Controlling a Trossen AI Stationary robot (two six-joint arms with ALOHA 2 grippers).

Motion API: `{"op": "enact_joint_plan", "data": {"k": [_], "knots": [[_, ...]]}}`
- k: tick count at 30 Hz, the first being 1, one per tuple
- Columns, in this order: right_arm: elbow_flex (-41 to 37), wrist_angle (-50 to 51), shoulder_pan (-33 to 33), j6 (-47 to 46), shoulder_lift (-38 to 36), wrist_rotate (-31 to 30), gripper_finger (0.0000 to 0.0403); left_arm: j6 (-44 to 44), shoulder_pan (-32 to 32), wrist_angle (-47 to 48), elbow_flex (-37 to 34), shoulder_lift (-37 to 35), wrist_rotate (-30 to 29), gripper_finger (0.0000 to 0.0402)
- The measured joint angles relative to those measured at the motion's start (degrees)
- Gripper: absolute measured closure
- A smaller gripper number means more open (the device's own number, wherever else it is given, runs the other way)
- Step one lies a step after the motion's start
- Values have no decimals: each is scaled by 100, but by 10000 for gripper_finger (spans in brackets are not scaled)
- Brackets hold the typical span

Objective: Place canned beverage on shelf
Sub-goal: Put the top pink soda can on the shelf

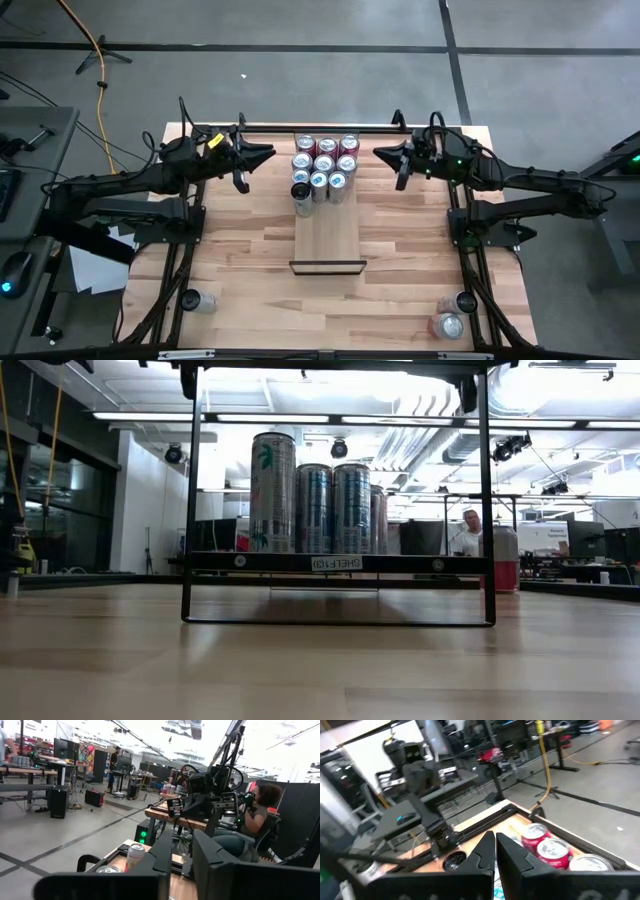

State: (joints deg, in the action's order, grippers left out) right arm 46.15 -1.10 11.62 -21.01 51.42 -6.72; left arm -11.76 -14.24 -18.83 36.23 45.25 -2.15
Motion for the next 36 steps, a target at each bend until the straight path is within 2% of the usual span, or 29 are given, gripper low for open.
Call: {"op": "enact_joint_plan", "data": {"k": [6, 13, 15, 19, 22, 25, 29, 36], "knots": [[0, -2, 0, -247, 0, -488, 370, -15, 2, 164, -2, -31, -114, 400], [105, 198, 17, -198, 216, -1214, 260, -61, 0, 279, -4, -63, -131, 401], [469, 798, 75, -91, 431, -1446, 225, -62, 0, 355, -4, -59, -131, 401], [1677, 2785, 225, 28, 1127, -1879, 170, -89, 2, 485, -4, -61, -131, 401], [2562, 4394, 422, -317, 1730, -2444, 142, -106, 0, 591, -4, -63, -131, 401], [3129, 5770, 667, -929, 2238, -2891, 124, -153, 1, 726, -4, -61, -130, 401], [3269, 6886, 1001, -1503, 2674, -2905, 113, -156, 2, 772, -4, -61, -129, 401], [2733, 7183, 1547, -1556, 2745, -2475, 111, -156, 2, 829, -4, -61, -104, 401]]}}
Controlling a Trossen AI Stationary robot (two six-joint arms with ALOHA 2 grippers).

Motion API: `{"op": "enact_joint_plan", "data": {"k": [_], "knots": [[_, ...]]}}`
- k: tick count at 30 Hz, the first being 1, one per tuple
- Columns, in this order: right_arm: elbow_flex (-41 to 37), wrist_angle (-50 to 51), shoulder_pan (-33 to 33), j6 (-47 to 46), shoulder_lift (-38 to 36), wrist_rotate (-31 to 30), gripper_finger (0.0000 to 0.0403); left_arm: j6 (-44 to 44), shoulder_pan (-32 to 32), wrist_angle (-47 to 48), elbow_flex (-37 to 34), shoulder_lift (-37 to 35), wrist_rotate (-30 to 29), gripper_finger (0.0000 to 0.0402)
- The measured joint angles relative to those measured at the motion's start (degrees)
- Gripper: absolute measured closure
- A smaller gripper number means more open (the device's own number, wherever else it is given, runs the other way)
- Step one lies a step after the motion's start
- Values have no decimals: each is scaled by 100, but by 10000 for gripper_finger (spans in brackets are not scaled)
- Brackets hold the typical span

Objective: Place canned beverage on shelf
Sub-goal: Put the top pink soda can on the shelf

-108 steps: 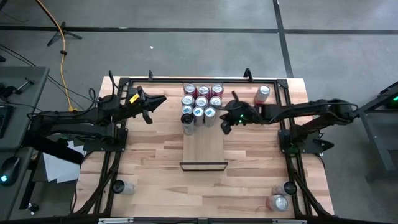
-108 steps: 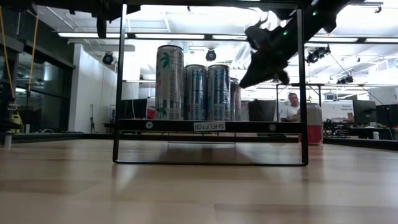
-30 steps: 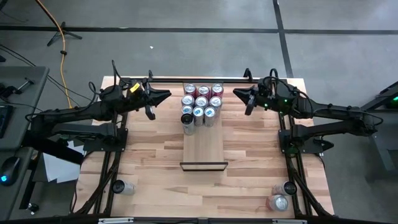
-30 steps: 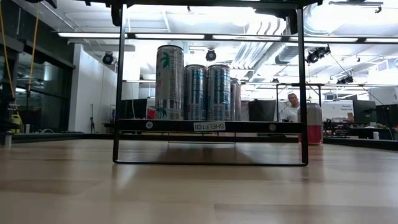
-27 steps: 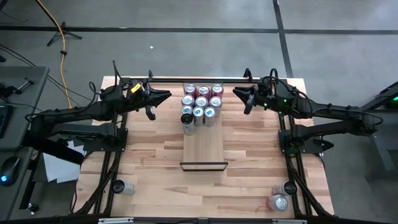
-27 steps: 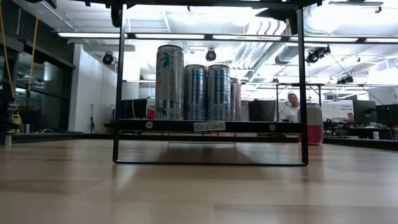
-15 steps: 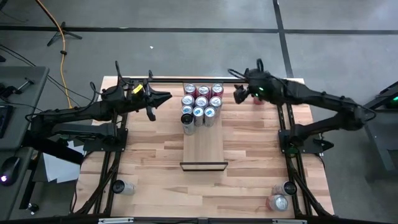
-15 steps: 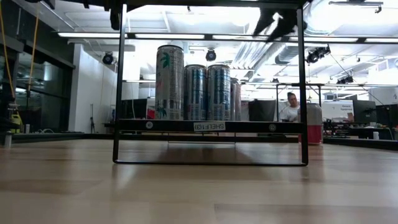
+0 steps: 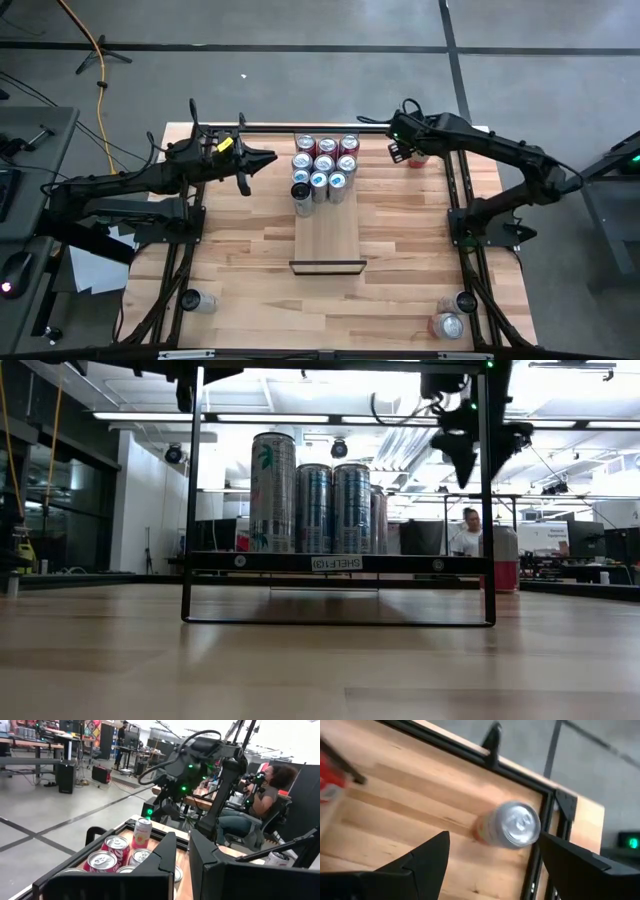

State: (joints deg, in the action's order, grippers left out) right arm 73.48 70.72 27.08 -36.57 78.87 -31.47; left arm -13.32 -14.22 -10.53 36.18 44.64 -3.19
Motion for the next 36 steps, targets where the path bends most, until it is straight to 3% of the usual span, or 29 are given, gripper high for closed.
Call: {"op": "enact_joint_plan", "data": {"k": [11, 31, 36], "knots": [[-916, -1075, 576, -206, -954, 489, 111, 0, -2, 45, 0, 0, 106, 401], [-916, -1183, 589, 52, -960, 709, 111, -9, -1, 45, 0, 0, 107, 401], [-916, -1166, 708, -93, -960, 636, 85, -9, 0, 45, 0, 0, 108, 401]]}}
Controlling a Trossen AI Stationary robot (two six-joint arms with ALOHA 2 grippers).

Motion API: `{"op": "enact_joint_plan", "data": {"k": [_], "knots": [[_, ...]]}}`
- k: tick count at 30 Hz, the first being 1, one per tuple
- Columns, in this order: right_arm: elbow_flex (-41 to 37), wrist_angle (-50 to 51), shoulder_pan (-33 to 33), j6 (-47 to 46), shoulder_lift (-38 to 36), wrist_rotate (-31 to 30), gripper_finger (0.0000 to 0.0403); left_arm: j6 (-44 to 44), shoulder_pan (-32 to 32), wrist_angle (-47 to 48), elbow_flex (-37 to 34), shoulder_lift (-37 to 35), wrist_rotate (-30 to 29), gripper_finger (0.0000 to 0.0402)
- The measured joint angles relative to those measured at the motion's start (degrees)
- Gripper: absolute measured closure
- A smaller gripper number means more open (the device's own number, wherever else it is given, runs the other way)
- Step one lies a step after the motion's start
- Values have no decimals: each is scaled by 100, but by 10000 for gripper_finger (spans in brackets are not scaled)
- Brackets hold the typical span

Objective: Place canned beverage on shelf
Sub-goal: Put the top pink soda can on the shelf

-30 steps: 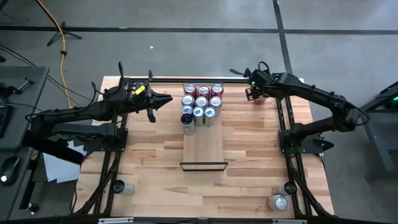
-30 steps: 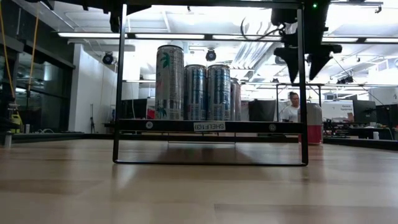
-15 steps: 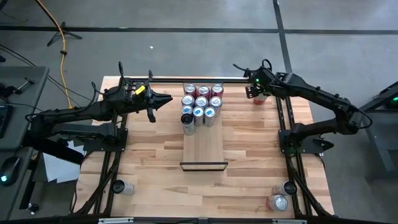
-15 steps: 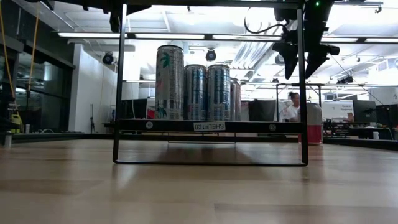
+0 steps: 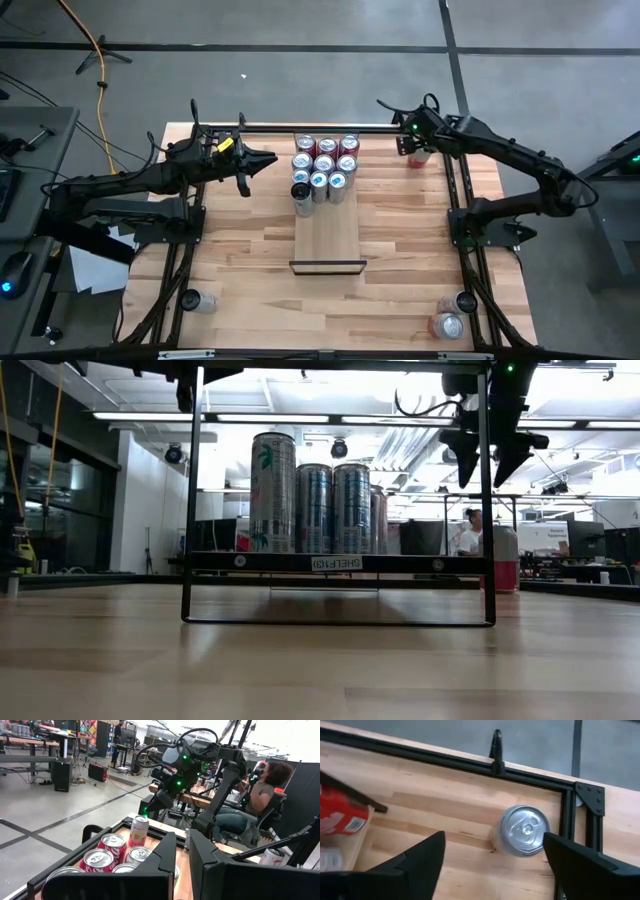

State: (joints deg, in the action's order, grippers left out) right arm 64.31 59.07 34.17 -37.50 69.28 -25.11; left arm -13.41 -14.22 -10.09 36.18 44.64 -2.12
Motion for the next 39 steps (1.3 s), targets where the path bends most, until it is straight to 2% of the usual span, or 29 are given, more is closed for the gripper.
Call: {"op": "enact_joint_plan", "data": {"k": [5, 9, 15, 18, 25, 27, 33, 39], "knots": [[-2, -72, 216, 24, 2, -143, 28, 0, -1, 0, 2, 0, -1, 401], [-2, 146, 233, -313, 6, 33, 8, -1, -1, 0, 2, 0, -1, 401], [-65, 249, 273, -693, 156, -101, 6, -1, 1, 0, 2, 2, 0, 401], [-333, 212, 445, -776, 325, -89, 6, -4, -2, 0, 2, 2, 0, 401], [-877, -618, 880, -507, 439, 783, 6, -195, -1, 0, 2, 2, 1, 401], [-911, -661, 939, -542, 441, 734, 6, -197, -1, 2, 2, 2, 1, 401], [-918, -665, 1104, -708, 507, 92, 6, -212, -1, 0, 2, 2, 1, 401], [-915, -806, 1158, -557, 609, 180, 6, -297, 0, -2, 2, 2, 1, 401]]}}
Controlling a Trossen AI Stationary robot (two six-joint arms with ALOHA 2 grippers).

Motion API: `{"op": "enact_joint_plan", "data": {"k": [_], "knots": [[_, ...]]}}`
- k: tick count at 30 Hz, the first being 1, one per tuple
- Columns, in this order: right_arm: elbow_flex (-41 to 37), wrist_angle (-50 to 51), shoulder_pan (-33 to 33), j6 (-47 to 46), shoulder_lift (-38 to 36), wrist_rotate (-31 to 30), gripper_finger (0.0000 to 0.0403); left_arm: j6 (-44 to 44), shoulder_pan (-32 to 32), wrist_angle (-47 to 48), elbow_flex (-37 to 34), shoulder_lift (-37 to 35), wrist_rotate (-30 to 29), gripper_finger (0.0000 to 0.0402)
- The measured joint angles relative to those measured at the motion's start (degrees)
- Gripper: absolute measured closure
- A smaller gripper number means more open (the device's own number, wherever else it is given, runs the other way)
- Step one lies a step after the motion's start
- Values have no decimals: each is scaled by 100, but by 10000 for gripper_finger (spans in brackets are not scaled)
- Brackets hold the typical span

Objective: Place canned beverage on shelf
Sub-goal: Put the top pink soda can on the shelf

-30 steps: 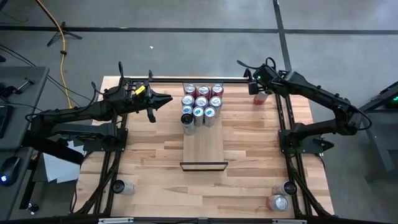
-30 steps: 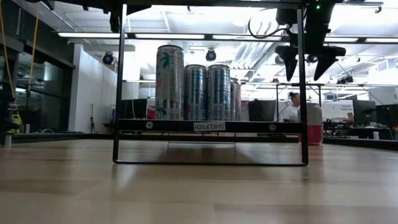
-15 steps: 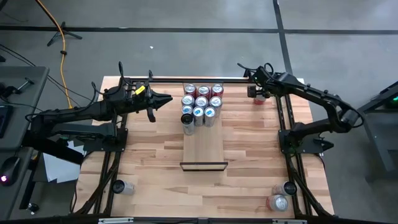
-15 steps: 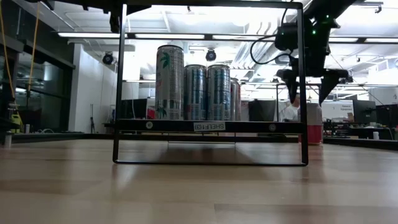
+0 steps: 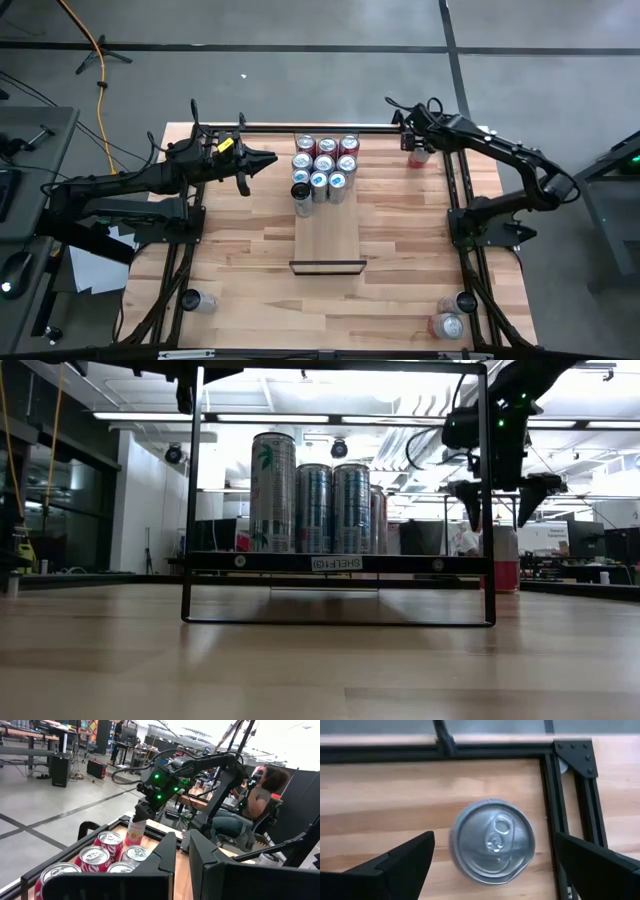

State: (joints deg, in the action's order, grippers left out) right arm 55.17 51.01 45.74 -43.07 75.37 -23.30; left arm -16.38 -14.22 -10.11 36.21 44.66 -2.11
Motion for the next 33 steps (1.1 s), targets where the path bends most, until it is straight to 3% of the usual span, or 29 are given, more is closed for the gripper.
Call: {"op": "enact_joint_plan", "data": {"k": [6, 11, 22, 33], "knots": [[-1, -182, 137, 113, 499, 100, 6, -5, -1, 0, 2, 0, 0, 401], [1, -375, 249, 950, 827, 531, 6, -36, 0, 0, 2, 0, 0, 401], [1, -262, 491, 3849, 888, 1038, 6, -162, 0, 0, 2, 0, 0, 401], [1, 88, 489, 7053, 888, 1115, 6, -306, -2, 0, 2, 0, 0, 401]]}}
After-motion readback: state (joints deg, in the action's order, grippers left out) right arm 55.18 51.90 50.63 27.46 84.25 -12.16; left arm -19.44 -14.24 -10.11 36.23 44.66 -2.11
